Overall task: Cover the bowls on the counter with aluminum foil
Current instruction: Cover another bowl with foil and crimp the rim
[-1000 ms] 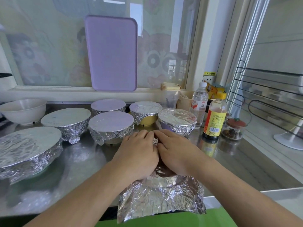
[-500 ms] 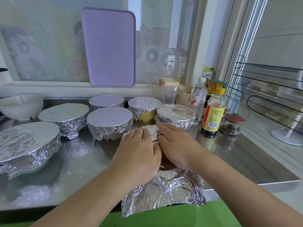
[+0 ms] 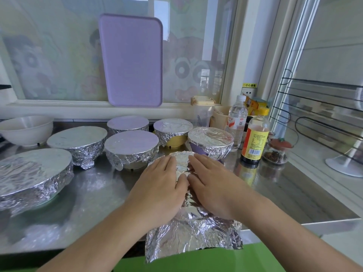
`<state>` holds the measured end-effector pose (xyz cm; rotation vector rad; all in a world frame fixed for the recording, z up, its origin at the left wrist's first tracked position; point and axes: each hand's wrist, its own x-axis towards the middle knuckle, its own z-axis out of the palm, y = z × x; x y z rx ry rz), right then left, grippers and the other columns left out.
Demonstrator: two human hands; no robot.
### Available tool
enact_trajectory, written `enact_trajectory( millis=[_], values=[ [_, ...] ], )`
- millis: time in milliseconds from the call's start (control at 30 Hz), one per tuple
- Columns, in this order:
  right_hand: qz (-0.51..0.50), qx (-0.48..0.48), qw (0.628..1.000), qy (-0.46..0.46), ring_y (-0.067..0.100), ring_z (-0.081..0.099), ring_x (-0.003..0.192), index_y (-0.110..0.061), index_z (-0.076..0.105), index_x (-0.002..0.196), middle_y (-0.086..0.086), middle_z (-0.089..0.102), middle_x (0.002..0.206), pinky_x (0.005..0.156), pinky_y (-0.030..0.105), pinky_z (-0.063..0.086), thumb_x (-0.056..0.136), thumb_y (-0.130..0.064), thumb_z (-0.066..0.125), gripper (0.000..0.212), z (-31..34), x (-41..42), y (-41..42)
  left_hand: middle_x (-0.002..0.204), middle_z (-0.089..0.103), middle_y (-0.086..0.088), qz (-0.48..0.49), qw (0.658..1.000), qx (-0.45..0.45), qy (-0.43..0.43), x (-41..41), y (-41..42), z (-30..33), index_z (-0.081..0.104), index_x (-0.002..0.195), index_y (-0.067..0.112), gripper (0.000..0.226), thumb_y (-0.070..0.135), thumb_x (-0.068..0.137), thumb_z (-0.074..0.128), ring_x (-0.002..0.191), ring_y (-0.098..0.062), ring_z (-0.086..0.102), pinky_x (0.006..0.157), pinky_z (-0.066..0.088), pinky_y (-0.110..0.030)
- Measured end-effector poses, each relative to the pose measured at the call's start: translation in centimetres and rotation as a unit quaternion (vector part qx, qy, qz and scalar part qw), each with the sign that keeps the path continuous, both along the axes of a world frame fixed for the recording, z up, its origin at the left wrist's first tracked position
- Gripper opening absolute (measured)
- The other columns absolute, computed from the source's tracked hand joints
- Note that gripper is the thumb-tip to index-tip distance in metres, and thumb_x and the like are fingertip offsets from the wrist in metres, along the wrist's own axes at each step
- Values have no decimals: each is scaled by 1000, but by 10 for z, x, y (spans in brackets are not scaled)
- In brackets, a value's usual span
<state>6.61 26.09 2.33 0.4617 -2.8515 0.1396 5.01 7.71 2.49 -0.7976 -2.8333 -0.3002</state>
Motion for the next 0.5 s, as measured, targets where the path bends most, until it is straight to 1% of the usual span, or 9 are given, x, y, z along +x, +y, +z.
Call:
enact_trajectory(
  millis=[67, 100, 167, 233, 300, 333, 400, 467, 500],
  values=[
    [15, 0, 1000, -7, 38, 36, 151, -1, 56, 141, 18, 46, 158, 124, 54, 30, 103, -39, 15, 68, 3, -8, -3, 165, 27, -23, -35, 995, -75, 62, 0, 0, -1, 47, 142, 2, 83, 34, 93, -12, 154, -39, 20, 128, 17, -49],
    [26, 10, 1000, -15, 38, 39, 148, 0, 58, 137, 18, 49, 154, 122, 54, 32, 102, -38, 12, 70, 3, -14, -5, 164, 26, -28, -45, 991, -96, 76, -1, -1, -3, 48, 142, -1, 86, 32, 90, -12, 154, -43, 20, 128, 18, -52],
    [23, -21, 999, -40, 32, 41, 147, -6, 55, 144, 12, 50, 154, 122, 50, 32, 103, -39, 12, 67, 5, -26, -6, 170, 15, -25, -39, 994, -83, 64, -3, -4, -6, 34, 155, 0, 90, 38, 89, -14, 158, -36, 10, 130, 11, -46],
    [13, -67, 997, -42, 26, 40, 149, -14, 47, 155, 4, 48, 159, 122, 45, 33, 107, -39, 23, 59, 6, -31, -5, 174, 4, -11, -19, 999, -11, 33, 3, -5, -4, 15, 165, 8, 80, 48, 98, -6, 160, -21, 0, 130, -1, -30],
    [11, -73, 996, -46, 25, 42, 148, -17, 45, 157, 2, 47, 160, 121, 44, 36, 109, -39, 28, 55, 4, -32, -6, 175, -10, -3, -6, 999, 35, 10, 14, -5, 0, -6, 167, 13, 73, 52, 108, 12, 160, -12, -10, 117, -15, -18],
    [6, -72, 996, -51, 25, 42, 147, -17, 45, 156, 2, 48, 159, 120, 45, 36, 110, -39, 28, 54, 5, -30, -7, 175, -14, -3, -8, 999, 30, 17, 18, -6, 1, -11, 166, 13, 75, 53, 107, 13, 160, -11, -13, 111, -19, -15],
    [-5, -61, 996, -65, 26, 44, 146, -17, 46, 155, 3, 48, 158, 119, 45, 37, 111, -38, 29, 52, 7, -31, -7, 175, -15, -7, -11, 999, 2, 42, 23, -8, 1, -14, 165, 11, 80, 57, 102, 3, 160, -13, -15, 107, -24, -14],
    [-2, -17, 998, -56, 28, 42, 147, -17, 47, 154, 4, 48, 158, 119, 46, 37, 111, -39, 25, 54, 8, -31, -7, 174, -17, -8, -18, 998, -23, 60, 26, -9, 0, -15, 164, 10, 86, 61, 96, -7, 159, -14, -17, 109, -25, -16],
    [12, 14, 999, -34, 28, 41, 148, -15, 47, 154, 5, 47, 159, 120, 46, 37, 108, -41, 19, 60, 8, -28, -8, 174, -18, -8, -24, 997, -34, 61, 28, -9, -1, -16, 164, 9, 86, 62, 97, -6, 159, -14, -18, 112, -24, -18]
  ],
)
